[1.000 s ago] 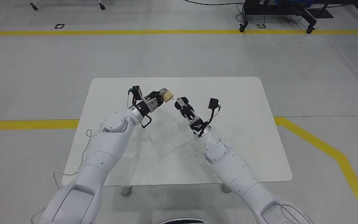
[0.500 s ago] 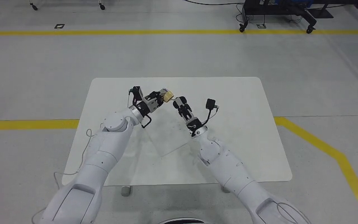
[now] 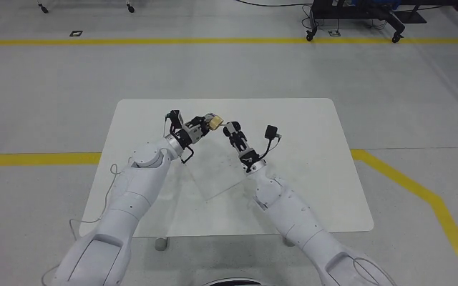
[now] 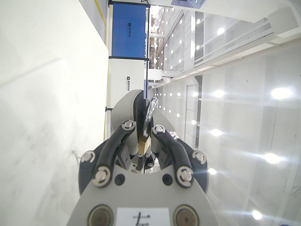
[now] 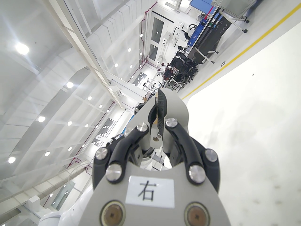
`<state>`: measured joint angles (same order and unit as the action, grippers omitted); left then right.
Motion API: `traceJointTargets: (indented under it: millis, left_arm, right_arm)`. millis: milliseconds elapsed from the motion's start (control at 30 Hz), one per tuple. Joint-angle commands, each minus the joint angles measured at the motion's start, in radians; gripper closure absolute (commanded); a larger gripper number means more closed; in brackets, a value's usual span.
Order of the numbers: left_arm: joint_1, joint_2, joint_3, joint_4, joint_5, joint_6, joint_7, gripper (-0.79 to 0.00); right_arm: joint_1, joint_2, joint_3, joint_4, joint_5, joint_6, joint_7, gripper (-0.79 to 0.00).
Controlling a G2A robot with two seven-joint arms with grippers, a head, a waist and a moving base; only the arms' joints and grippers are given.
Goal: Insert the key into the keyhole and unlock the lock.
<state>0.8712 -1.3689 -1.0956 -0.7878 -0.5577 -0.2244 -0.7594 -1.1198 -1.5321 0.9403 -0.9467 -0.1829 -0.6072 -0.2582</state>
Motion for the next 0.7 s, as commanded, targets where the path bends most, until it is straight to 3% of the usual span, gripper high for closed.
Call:
traceJointTargets:
  millis: [0,667]
  left_arm:
    - [0.000,-0.001,-0.001,0.001,-0.001,0.002,-0.002,0.000]
    - [-0.004,-0.007,-0.012,0.011,-0.001,0.023,0.004,0.000]
  right_arm:
    - [-0.002,-0.003,-0.003,0.000,-0.019,0.007,-0.017,0.000]
    - [-0.022,-0.019,0.004,0.012,-0.117,-0.014,-0.053,0.000]
